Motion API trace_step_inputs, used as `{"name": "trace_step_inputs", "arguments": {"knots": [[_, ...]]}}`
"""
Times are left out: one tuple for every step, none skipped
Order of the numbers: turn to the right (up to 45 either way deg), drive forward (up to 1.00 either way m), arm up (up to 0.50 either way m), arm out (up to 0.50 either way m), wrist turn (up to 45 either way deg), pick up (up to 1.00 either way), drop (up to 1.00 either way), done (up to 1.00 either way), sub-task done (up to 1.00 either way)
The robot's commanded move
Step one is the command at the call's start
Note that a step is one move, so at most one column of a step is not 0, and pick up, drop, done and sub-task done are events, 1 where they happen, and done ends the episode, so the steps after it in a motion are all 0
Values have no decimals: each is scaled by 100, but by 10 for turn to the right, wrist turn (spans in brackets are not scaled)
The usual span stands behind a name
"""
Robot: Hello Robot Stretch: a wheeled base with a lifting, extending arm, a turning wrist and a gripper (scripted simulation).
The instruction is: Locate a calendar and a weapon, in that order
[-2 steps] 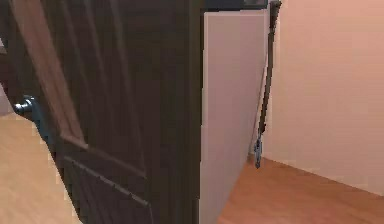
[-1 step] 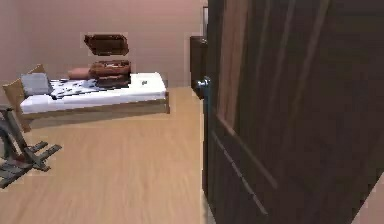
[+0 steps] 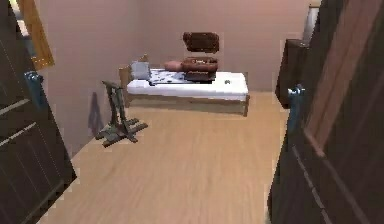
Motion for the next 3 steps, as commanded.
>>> {"name": "trace_step_inputs", "arguments": {"knots": [[0, 100, 0, 0, 0, 0, 0, 0, 0], [-30, 0, 0, 0, 0, 0, 0, 0, 0], [0, 100, 0, 0, 0, 0, 0, 0, 0]]}}
